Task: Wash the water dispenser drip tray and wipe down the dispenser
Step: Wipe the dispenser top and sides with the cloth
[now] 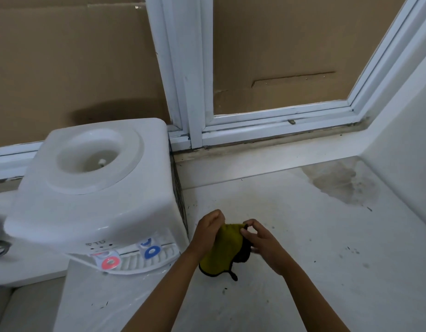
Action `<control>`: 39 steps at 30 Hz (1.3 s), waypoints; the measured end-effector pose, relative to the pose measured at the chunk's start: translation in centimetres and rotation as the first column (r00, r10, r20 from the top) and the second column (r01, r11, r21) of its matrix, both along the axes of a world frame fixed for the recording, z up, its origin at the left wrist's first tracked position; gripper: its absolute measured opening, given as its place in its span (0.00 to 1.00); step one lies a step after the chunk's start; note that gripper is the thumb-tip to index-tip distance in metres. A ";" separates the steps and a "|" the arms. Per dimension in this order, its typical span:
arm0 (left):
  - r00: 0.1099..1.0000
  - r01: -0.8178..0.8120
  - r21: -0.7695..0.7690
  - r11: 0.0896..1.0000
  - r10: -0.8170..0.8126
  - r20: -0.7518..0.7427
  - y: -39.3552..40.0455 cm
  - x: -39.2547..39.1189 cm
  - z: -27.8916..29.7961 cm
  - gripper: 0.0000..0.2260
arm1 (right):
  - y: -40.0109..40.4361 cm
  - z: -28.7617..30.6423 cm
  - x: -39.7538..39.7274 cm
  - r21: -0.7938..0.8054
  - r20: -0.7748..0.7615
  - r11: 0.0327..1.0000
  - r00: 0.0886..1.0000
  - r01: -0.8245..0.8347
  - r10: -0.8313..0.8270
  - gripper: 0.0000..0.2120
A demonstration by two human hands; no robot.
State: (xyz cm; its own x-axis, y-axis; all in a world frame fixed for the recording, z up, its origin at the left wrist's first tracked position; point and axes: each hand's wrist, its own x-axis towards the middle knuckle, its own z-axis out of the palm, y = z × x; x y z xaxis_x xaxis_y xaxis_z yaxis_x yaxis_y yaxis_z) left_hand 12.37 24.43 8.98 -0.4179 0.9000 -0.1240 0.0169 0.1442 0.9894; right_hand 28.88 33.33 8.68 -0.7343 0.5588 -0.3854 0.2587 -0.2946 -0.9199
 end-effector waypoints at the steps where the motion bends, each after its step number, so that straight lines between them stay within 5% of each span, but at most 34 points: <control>1: 1.000 -0.017 -0.024 1.000 0.017 0.005 0.1 0.0 0.0 0.11 | 0.3 -0.2 0.0 0.060 0.023 0.998 0.999 0.029 -0.030 0.09; 3: 1.000 -0.013 -0.129 0.992 0.012 -0.014 0.2 -0.2 -0.3 0.08 | 0.6 -0.8 0.0 0.148 0.031 0.984 0.994 0.096 -0.101 0.09; 7: 0.980 0.197 -0.449 0.872 -0.181 0.077 0.1 -1.2 -1.5 0.35 | 0.6 -1.5 -0.1 0.162 -0.020 0.969 0.983 0.185 -0.184 0.07; 10: 0.966 0.257 -0.469 0.845 -0.214 0.144 -0.2 -1.7 -3.2 0.30 | 0.9 -2.8 -0.1 0.193 -0.009 0.957 0.976 0.214 -0.217 0.05; 15: 0.939 0.107 -0.406 0.908 0.041 0.340 0.0 -0.9 -5.2 0.17 | 2.8 -5.8 -2.2 0.222 0.106 0.942 0.954 0.253 -0.281 0.05; 19: 0.925 -0.248 -0.476 0.844 0.352 0.141 2.4 -0.6 -7.8 0.18 | 4.8 -8.9 -5.2 0.264 0.183 0.932 0.936 0.247 -0.300 0.05; 23: 0.881 -0.451 -0.450 0.770 0.464 -0.090 4.8 -1.5 -9.7 0.14 | 6.6 -10.7 -8.0 0.303 0.192 0.915 0.924 0.264 -0.330 0.05; 28: 0.838 -0.544 -0.356 0.760 0.475 -0.267 6.7 -3.6 -11.0 0.08 | 9.1 -11.7 -10.9 0.363 0.206 0.907 0.932 0.212 -0.300 0.04; 31: 0.822 -0.567 -0.323 0.758 0.493 -0.285 7.4 -4.4 -11.7 0.16 | 10.0 -12.5 -12.0 0.404 0.195 0.894 0.937 0.191 -0.288 0.09; 36: 0.735 -0.504 -0.251 0.826 0.258 -0.627 5.9 -3.3 -13.5 0.17 | 8.3 -14.6 -10.8 0.762 0.211 0.646 0.926 0.045 -0.313 0.15; 39: 0.747 -0.429 -0.282 0.858 0.161 -0.645 4.1 -1.8 -14.2 0.20 | 6.4 -15.6 -9.5 0.800 0.352 0.582 0.899 -0.145 -0.259 0.19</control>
